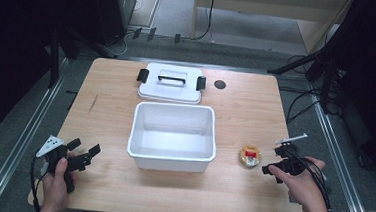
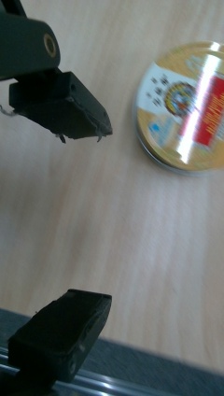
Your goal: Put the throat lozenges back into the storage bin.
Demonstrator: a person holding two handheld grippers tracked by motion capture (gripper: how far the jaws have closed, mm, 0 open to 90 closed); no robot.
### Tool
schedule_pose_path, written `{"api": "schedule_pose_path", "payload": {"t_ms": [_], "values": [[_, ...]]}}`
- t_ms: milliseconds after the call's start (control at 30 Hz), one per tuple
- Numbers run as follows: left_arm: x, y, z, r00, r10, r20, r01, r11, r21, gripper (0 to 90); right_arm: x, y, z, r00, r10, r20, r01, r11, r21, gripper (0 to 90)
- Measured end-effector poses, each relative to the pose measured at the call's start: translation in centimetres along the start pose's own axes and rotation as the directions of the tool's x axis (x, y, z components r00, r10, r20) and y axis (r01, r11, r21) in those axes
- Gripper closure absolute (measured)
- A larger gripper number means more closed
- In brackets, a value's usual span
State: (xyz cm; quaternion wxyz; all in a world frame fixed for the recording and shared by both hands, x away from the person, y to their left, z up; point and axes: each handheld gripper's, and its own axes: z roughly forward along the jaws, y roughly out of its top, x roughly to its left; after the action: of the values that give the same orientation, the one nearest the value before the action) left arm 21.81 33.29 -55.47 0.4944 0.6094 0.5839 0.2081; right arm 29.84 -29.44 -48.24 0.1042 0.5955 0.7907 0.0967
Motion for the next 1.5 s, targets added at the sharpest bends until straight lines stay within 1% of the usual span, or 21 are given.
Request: {"api": "schedule_pose_path", "payload": {"t_ms": [33, 67, 100, 133, 200, 233, 267, 300, 367, 467, 667, 767, 933, 967, 1067, 1133, 1167, 1200, 1233, 1400, 1500], "values": [[0.0, 0.0, 0.0, 1.0000, 0.000, 0.001, 0.000, 1.0000, 0.000, 7.9, 0.2, 0.5, 0.1, 0.9994, -0.005, -0.033, 0.007, 0.998, 0.068, 13.6], [0.0, 0.0, 0.0, 1.0000, 0.000, 0.001, 0.000, 1.0000, 0.000, 7.9, 0.4, 0.7, 0.1, 0.9988, -0.006, -0.048, 0.011, 0.994, 0.111, 13.6], [0.0, 0.0, 0.0, 1.0000, 0.000, 0.002, 0.000, 1.0000, -0.001, 7.9, 0.8, 1.1, 0.3, 0.9980, -0.029, -0.057, 0.039, 0.984, 0.175, 12.2], [0.0, 0.0, 0.0, 1.0000, 0.001, 0.003, -0.001, 1.0000, -0.001, 7.9, 1.1, 1.4, 0.4, 0.9975, -0.046, -0.054, 0.057, 0.976, 0.211, 9.1], [0.0, 0.0, 0.0, 1.0000, 0.004, 0.005, -0.004, 1.0000, 0.000, 7.9, 1.7, 1.9, 0.7, 0.9955, -0.078, -0.054, 0.090, 0.952, 0.293, 2.0], [0.0, 0.0, 0.0, 1.0000, 0.004, 0.005, -0.004, 1.0000, 0.000, 7.9, 1.7, 1.9, 0.7, 0.9955, -0.078, -0.054, 0.090, 0.952, 0.293, 2.0], [0.0, 0.0, 0.0, 1.0000, 0.004, 0.006, -0.004, 1.0000, 0.001, 7.9, 2.2, 2.2, 0.8, 0.9948, -0.088, -0.051, 0.100, 0.941, 0.323, 1.2], [0.0, 0.0, 0.0, 1.0000, 0.003, 0.006, -0.003, 1.0000, 0.001, 7.9, 2.6, 2.6, 0.9, 0.9931, -0.105, -0.053, 0.116, 0.933, 0.340, 1.1], [0.0, 0.0, 0.0, 1.0000, 0.003, 0.009, -0.003, 1.0000, 0.006, 7.9, 3.5, 3.5, 1.1, 0.9908, -0.121, -0.061, 0.134, 0.931, 0.341, 1.1], [0.0, 0.0, 0.0, 0.9999, 0.004, 0.012, -0.004, 1.0000, 0.006, 7.9, 3.8, 4.2, 1.4, 0.9909, -0.118, -0.064, 0.133, 0.935, 0.329, 1.1], [0.0, 0.0, 0.0, 0.9999, 0.006, 0.013, -0.006, 1.0000, 0.005, 7.9, 4.4, 5.8, 2.2, 0.9939, -0.096, -0.054, 0.108, 0.949, 0.295, 3.9], [0.0, 0.0, 0.0, 0.9999, 0.005, 0.013, -0.005, 1.0000, 0.006, 7.9, 4.8, 6.4, 2.6, 0.9951, -0.081, -0.056, 0.094, 0.951, 0.293, 5.4], [0.1, 0.0, 0.0, 0.9999, 0.006, 0.015, -0.006, 1.0000, 0.008, 7.9, 5.4, 7.1, 3.1, 0.9955, -0.080, -0.050, 0.091, 0.954, 0.287, 6.3], [0.1, 0.0, 0.0, 0.9999, 0.005, 0.015, -0.005, 1.0000, 0.008, 7.9, 5.6, 7.4, 3.4, 0.9961, -0.073, -0.049, 0.084, 0.956, 0.281, 6.3], [0.1, 0.0, 0.1, 0.9999, 0.003, 0.016, -0.003, 1.0000, 0.007, 7.9, 5.9, 7.8, 3.9, 0.9976, -0.063, -0.028, 0.069, 0.957, 0.283, 6.8], [0.1, 0.0, 0.1, 0.9999, 0.003, 0.016, -0.003, 1.0000, 0.006, 7.9, 5.9, 7.9, 4.1, 0.9975, -0.067, -0.021, 0.070, 0.957, 0.283, 7.3], [0.1, 0.0, 0.1, 0.9998, 0.003, 0.018, -0.003, 1.0000, 0.006, 7.9, 6.1, 8.1, 4.2, 0.9983, -0.058, -0.005, 0.057, 0.961, 0.271, 16.4], [0.1, 0.0, 0.1, 0.9998, 0.003, 0.018, -0.003, 1.0000, 0.006, 7.9, 6.1, 8.1, 4.2, 0.9983, -0.058, -0.005, 0.057, 0.961, 0.271, 16.4], [0.1, 0.0, 0.1, 0.9998, 0.002, 0.018, -0.002, 1.0000, 0.006, 7.9, 6.1, 8.2, 4.3, 0.9988, -0.048, 0.004, 0.045, 0.963, 0.264, 20.3], [0.1, 0.1, 0.1, 0.9998, 0.002, 0.019, -0.002, 1.0000, 0.007, 7.9, 6.0, 8.3, 3.8, 0.9988, -0.046, -0.015, 0.049, 0.965, 0.259, 20.7], [0.1, 0.1, 0.1, 0.9998, 0.003, 0.020, -0.003, 0.9999, 0.010, 7.9, 5.9, 8.5, 2.8, 0.9982, -0.056, -0.021, 0.060, 0.971, 0.233, 20.8]]}}
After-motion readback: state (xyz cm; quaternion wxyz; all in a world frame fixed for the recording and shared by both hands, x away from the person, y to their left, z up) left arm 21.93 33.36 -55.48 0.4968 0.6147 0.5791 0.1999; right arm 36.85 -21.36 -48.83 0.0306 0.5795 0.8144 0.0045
